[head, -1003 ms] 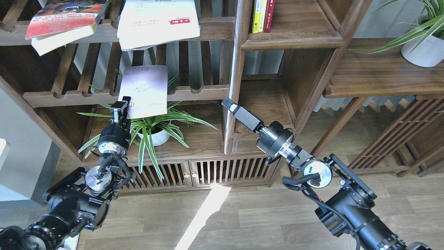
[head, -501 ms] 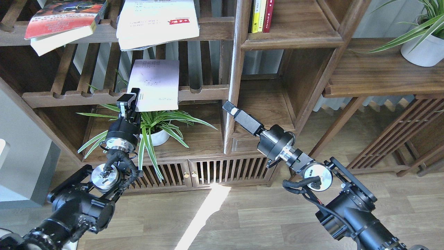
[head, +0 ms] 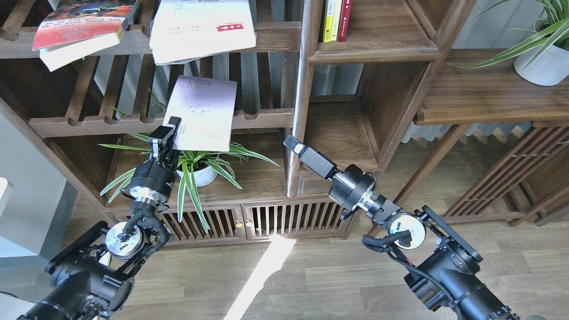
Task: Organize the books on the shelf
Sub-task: 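Lift the white booklet off the shelf with the left gripper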
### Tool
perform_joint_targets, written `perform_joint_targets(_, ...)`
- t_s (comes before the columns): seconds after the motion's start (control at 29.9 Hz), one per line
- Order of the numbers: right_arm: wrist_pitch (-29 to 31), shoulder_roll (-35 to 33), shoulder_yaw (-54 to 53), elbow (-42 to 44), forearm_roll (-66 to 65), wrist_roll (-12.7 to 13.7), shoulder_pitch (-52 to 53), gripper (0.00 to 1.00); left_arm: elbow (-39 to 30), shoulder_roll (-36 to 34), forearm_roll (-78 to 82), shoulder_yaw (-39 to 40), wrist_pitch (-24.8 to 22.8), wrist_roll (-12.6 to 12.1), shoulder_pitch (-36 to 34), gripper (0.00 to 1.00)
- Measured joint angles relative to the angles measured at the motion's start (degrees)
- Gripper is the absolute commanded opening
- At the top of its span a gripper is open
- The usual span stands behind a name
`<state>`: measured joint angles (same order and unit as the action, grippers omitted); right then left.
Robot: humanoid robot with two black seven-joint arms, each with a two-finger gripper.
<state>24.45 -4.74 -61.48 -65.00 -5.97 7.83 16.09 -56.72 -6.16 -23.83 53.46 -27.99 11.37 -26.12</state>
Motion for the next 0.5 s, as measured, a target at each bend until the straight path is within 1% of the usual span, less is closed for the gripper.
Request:
perform_joint_targets(0.1,0.05,0.0,0.11,0.11,0.0,0.0,-0.01,1.0,-2.18,-0.93,0.1,0.45,-0.01,0.0,0.63,0.02)
perform_joint_targets(0.27,0.38,0.22,0.29,0.28,0.36,0.03,-0.11,1.0,-2.96,-1.24,2.41,0.15,-0.02,-0.52,1.71,0.01)
perform_joint_targets(0.5,3.3,2.42,0.32,1.21,0.78,0.18,-1.86,1.0,-5.2,-1.1,5.54,-0.43,-0.02,-0.71,3.42,0.01)
